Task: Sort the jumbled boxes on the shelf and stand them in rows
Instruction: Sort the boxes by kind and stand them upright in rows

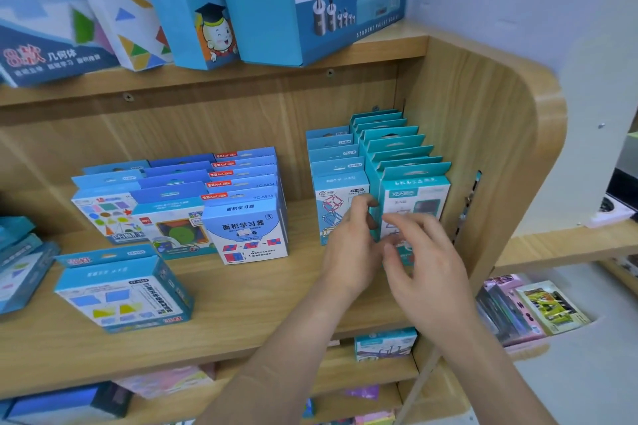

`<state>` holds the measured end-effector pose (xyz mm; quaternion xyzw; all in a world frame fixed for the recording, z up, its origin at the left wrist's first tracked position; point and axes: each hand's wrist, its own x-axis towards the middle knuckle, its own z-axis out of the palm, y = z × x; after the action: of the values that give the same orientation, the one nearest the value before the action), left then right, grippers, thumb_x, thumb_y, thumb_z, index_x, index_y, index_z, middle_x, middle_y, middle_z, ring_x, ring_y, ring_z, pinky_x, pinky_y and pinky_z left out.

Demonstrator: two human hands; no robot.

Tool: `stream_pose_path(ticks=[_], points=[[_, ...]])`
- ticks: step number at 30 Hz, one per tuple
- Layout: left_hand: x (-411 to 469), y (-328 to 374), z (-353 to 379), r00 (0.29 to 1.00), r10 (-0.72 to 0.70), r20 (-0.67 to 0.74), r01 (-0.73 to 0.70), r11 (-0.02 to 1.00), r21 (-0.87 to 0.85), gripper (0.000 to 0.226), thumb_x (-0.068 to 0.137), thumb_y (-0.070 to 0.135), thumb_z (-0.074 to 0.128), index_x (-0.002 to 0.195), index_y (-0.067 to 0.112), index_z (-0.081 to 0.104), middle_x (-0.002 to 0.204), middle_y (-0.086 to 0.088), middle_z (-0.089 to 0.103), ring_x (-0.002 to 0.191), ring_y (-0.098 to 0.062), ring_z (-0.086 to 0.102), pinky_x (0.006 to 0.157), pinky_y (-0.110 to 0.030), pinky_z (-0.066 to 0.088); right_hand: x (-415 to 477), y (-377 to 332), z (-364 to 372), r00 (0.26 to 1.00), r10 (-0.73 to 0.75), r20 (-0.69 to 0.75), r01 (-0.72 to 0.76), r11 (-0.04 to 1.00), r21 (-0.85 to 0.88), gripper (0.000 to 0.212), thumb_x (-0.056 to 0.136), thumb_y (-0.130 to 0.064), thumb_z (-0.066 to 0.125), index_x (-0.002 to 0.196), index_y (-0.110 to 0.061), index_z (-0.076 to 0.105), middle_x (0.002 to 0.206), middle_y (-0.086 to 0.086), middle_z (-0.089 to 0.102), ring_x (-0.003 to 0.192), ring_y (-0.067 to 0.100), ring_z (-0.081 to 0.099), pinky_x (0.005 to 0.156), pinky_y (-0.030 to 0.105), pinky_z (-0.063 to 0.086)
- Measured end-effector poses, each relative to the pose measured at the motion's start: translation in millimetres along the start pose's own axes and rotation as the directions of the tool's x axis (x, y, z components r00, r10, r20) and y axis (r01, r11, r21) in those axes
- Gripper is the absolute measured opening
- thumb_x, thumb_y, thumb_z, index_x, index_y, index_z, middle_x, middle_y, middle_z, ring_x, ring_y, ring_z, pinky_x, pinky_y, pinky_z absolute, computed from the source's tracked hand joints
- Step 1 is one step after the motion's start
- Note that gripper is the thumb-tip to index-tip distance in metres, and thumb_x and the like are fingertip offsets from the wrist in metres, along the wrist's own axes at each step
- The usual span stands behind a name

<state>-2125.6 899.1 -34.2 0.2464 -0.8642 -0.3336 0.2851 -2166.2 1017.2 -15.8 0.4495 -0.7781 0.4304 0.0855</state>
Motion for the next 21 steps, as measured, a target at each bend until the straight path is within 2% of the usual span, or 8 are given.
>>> stream_pose_path(ticks=[3, 5, 9, 13, 18, 21], points=[[-4.6, -3.9, -10.3, 1.0, -0.024, -0.002, 0.024, 0.998, -0.059, 0.049, 0.078, 0.028, 0.073, 0.108, 0.037, 0.036, 0.089, 0.012, 0.054, 0.072, -0.005, 0.061, 0.063, -0.03, 0.053, -8.6, 5.4, 6.1, 0.998, 0.041, 0.053, -0.043, 0.999, 0.028, 0.04, 0.089, -0.018, 0.058, 0.128, -0.024, 0.053, 0.121, -0.008, 0.049, 0.112, 0.008, 0.051, 0.085, 0.02, 0.048], [-13.0, -8.4, -20.1, 0.999, -0.012, -0.04, 0.009, 0.998, -0.056, 0.041, 0.08, 0.02, 0.072, 0.107, 0.032, 0.044, 0.086, 0.013, 0.053, 0.068, -0.003, 0.059, 0.062, -0.024, 0.05, -9.7, 5.7, 8.1, 0.996, 0.064, 0.062, -0.067, 0.997, 0.049, 0.041, 0.089, -0.017, 0.058, 0.129, -0.023, 0.052, 0.122, -0.007, 0.05, 0.114, 0.009, 0.05, 0.088, 0.027, 0.051], [-42.6, -23.7, -47.4, 0.986, 0.061, -0.154, -0.066, 0.997, -0.032, 0.023, 0.086, 0.009, 0.063, 0.103, 0.025, 0.061, 0.087, 0.012, 0.058, 0.071, -0.001, 0.058, 0.067, -0.02, 0.05, -11.0, -1.9, 17.2, 0.995, 0.044, 0.088, -0.053, 0.994, 0.094, 0.043, 0.087, -0.013, 0.058, 0.128, -0.022, 0.053, 0.118, -0.008, 0.052, 0.109, 0.008, 0.051, 0.09, 0.035, 0.051], [-83.2, -34.8, -89.1, 0.965, 0.04, -0.258, -0.039, 0.999, 0.01, 0.021, 0.088, 0.009, 0.06, 0.097, 0.027, 0.067, 0.088, 0.017, 0.062, 0.074, -0.002, 0.061, 0.066, -0.014, 0.048, -14.7, -19.5, 38.1, 0.984, 0.021, 0.174, -0.052, 0.983, 0.176, 0.045, 0.087, -0.014, 0.059, 0.131, -0.024, 0.051, 0.119, -0.009, 0.052, 0.112, 0.009, 0.05, 0.094, 0.039, 0.048], [-121.6, -50.0, -154.4, 0.91, 0.058, -0.411, 0.0, 0.99, 0.138, 0.023, 0.086, 0.01, 0.058, 0.1, 0.027, 0.065, 0.093, 0.018, 0.063, 0.082, 0.0, 0.061, 0.067, -0.015, 0.049, -19.2, -56.1, 77.4, 0.935, -0.07, 0.348, -0.059, 0.936, 0.346, 0.052, 0.088, -0.026, 0.061, 0.135, -0.037, 0.042, 0.124, -0.017, 0.049, 0.116, -0.001, 0.046, 0.098, 0.037, 0.045], [-140.1, -66.9, -192.6, 0.834, 0.028, -0.552, 0.06, 0.988, 0.141, 0.03, 0.081, 0.005, 0.057, 0.102, 0.025, 0.062, 0.096, 0.011, 0.062, 0.085, -0.004, 0.059, 0.067, -0.017, 0.049, -19.9, -80.4, 101.3, 0.9, -0.075, 0.429, -0.135, 0.888, 0.44, 0.058, 0.085, -0.033, 0.065, 0.133, -0.047, 0.037, 0.132, -0.019, 0.047, 0.118, -0.001, 0.047, 0.099, 0.039, 0.045]])
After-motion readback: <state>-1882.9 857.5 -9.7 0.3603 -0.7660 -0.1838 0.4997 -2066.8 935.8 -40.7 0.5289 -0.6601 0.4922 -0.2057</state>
